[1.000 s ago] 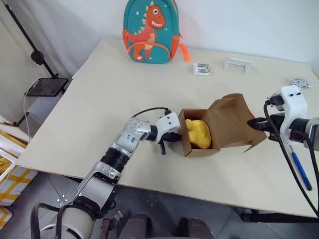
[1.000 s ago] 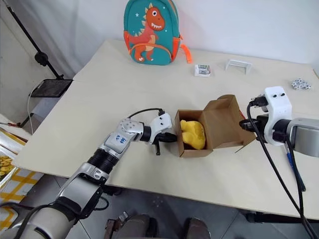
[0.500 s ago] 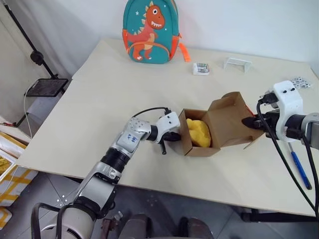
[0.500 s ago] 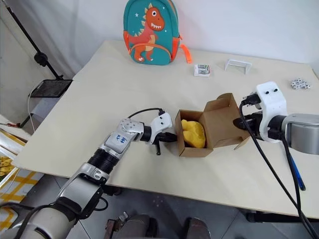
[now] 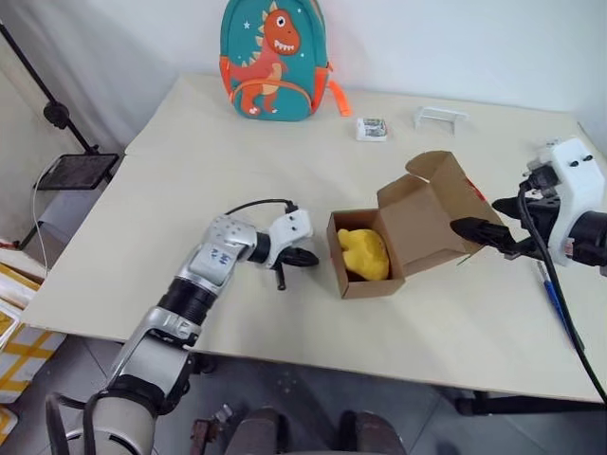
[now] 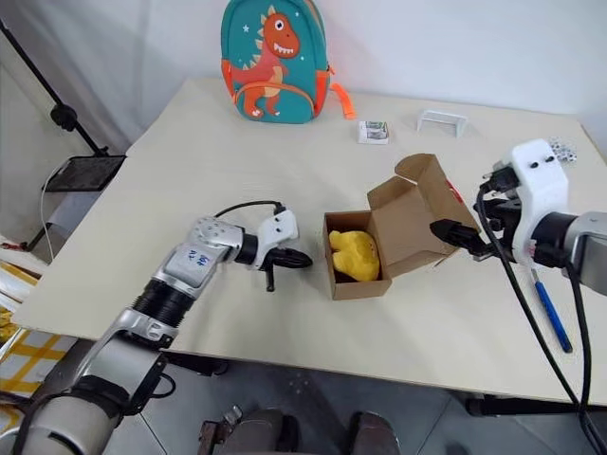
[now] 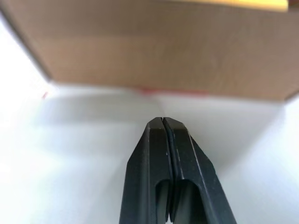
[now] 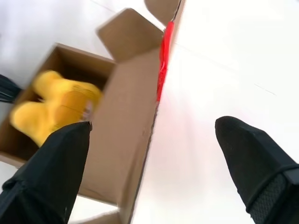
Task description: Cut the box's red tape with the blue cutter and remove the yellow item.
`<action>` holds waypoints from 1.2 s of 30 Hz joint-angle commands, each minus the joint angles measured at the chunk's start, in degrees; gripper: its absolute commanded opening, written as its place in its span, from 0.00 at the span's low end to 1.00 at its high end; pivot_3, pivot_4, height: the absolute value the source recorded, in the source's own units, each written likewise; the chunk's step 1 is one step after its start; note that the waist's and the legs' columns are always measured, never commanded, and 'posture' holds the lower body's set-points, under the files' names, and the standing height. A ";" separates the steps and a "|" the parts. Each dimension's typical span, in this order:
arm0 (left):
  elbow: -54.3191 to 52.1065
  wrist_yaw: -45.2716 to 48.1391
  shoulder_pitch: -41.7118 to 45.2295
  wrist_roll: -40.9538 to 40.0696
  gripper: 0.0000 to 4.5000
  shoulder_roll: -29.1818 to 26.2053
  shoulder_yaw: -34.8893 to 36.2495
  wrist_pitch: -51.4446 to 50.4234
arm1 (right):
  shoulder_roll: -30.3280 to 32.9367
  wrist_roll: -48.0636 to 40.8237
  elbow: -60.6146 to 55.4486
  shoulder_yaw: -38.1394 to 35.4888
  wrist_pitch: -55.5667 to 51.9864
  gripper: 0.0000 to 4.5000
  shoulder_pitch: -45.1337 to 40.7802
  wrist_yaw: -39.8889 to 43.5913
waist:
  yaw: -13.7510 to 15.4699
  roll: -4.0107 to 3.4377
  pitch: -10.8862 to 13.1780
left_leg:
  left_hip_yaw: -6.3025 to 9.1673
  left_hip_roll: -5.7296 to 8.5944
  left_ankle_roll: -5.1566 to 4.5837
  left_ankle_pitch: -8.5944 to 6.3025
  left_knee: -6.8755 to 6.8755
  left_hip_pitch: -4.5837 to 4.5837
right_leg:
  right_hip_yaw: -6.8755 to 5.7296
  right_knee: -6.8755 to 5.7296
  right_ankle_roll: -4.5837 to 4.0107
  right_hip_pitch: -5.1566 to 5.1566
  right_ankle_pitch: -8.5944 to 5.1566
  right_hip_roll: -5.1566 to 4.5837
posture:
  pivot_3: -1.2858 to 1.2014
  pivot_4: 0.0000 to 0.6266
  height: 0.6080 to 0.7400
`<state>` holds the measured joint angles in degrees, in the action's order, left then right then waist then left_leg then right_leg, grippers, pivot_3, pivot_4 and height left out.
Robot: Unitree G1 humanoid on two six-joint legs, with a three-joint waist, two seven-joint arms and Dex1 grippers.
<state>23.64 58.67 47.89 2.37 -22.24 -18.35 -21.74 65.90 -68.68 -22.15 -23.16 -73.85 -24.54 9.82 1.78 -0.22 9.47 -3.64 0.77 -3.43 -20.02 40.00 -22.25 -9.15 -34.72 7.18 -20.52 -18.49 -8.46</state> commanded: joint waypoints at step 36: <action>-2.91 17.66 8.32 -12.43 1.00 -8.54 7.48 5.19 | -16.95 19.34 -11.20 -27.62 53.29 1.00 39.25 57.26 | 0.96 0.19 0.42 | 0.18 0.37 -0.23 0.07 0.04 0.08 | 0.22 -0.14 0.51 0.07 0.27 -0.11 | 0.52 0.24 1.00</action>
<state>22.82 77.14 54.83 -12.03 -31.14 -8.56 -14.44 49.29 -47.93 -32.21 -48.30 -21.28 14.57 67.62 2.74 -0.02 9.89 -3.50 1.16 -3.67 -19.95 40.04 -22.17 -8.93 -34.84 7.70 -20.45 -18.23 -8.56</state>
